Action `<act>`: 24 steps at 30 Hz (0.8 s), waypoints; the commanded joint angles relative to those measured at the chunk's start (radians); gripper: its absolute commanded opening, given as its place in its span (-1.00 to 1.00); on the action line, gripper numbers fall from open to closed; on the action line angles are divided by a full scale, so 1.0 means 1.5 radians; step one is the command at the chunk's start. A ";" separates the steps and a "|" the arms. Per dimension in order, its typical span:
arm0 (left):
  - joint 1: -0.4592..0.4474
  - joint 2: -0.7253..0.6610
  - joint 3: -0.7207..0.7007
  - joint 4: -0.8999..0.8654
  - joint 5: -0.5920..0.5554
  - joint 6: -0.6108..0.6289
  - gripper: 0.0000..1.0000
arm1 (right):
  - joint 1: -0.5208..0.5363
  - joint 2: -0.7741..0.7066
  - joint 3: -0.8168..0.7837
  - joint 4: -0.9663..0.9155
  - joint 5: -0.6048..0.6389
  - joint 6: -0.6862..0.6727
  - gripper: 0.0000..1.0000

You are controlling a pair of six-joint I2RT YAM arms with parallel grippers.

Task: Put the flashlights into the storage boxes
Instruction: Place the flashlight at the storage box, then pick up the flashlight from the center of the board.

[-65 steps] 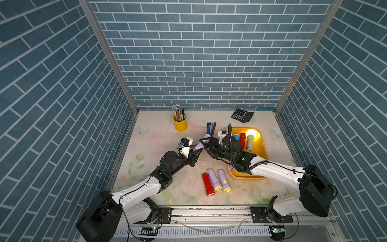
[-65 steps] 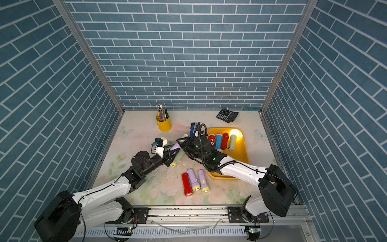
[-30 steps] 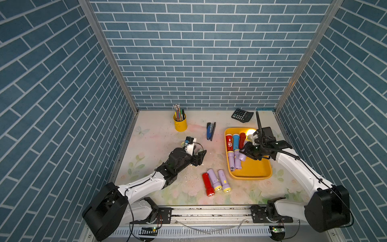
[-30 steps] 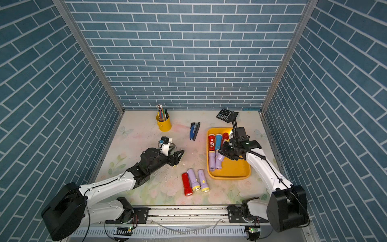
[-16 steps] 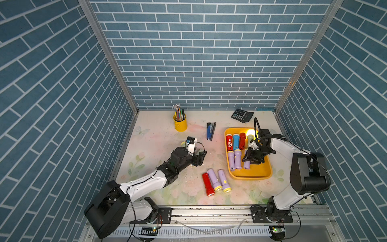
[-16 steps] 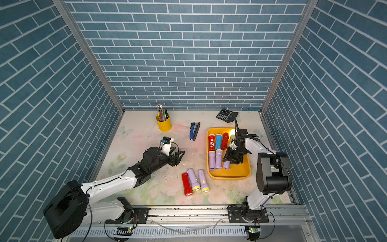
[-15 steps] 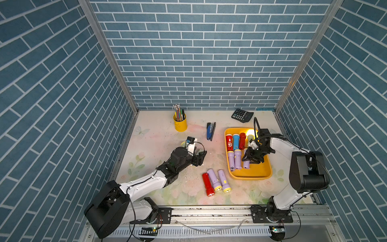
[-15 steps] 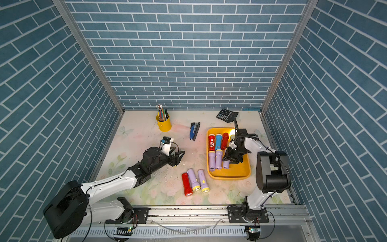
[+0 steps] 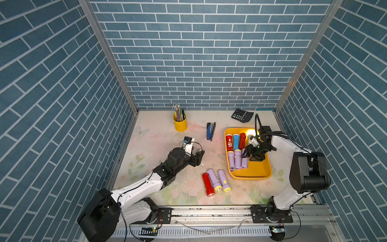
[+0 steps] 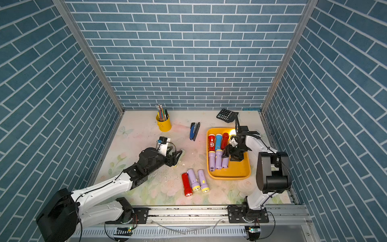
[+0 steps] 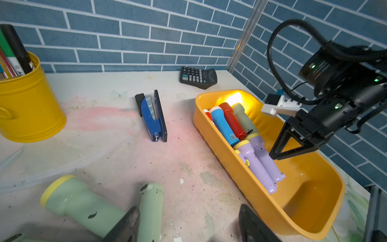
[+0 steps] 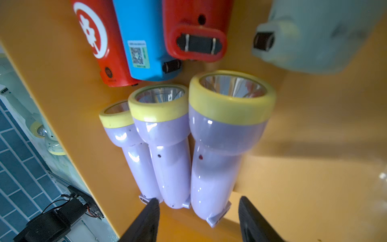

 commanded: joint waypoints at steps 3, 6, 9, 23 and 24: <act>-0.003 -0.016 0.025 -0.129 -0.007 -0.026 0.50 | 0.039 -0.088 0.059 -0.072 0.074 -0.031 0.22; -0.002 -0.014 0.048 -0.229 -0.002 -0.014 0.49 | 0.110 -0.120 0.077 -0.096 0.123 -0.014 0.23; -0.002 -0.026 0.057 -0.299 0.021 -0.006 0.49 | 0.195 -0.140 0.082 -0.100 0.146 0.023 0.22; -0.010 0.118 0.338 -0.712 0.277 0.651 0.24 | 0.276 -0.308 -0.017 0.045 0.218 0.094 0.21; -0.019 0.142 0.365 -0.762 0.279 0.715 0.19 | 0.276 -0.312 -0.020 0.043 0.223 0.094 0.21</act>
